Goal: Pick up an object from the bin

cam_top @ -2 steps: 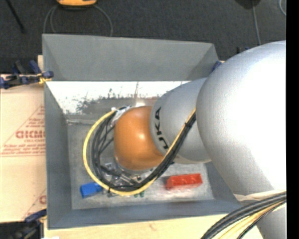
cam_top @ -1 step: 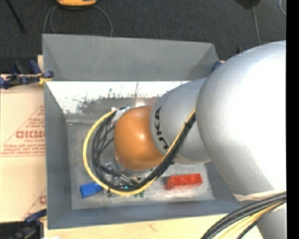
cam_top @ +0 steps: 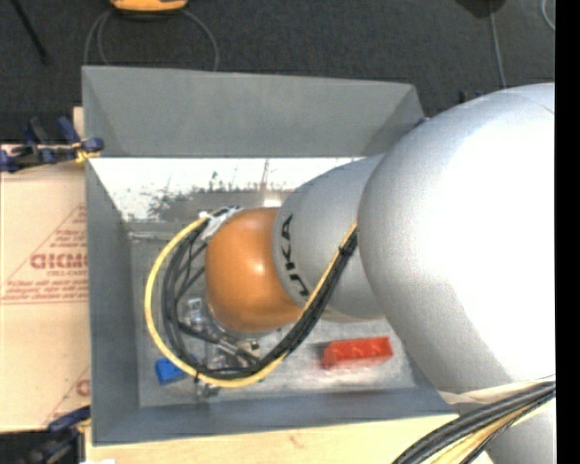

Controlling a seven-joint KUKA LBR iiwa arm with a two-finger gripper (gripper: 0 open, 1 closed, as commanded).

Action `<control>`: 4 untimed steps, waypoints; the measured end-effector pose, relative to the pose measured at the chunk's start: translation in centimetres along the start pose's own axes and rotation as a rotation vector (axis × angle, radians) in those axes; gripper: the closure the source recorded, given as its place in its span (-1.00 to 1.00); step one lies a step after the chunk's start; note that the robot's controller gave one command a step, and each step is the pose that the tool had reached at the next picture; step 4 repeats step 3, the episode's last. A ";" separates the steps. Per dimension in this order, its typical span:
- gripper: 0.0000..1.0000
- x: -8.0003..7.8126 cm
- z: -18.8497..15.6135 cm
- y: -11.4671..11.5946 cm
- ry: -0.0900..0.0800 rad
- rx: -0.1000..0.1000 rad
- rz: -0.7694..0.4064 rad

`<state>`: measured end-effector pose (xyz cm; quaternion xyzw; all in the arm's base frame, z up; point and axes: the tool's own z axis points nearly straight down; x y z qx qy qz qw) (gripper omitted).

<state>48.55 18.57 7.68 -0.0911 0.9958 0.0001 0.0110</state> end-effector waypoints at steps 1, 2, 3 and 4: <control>-1.00 -0.1 -1.4 2.7 0.007 -0.004 -0.304; 1.00 0.2 -1.2 2.7 0.017 -0.005 -0.301; 1.00 -0.4 -15.7 1.6 0.010 -0.004 -0.354; 1.00 -0.4 -15.7 1.6 0.010 -0.004 -0.354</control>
Offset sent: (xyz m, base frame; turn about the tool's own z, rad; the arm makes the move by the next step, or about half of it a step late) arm -0.0086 0.0270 0.0117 -0.3061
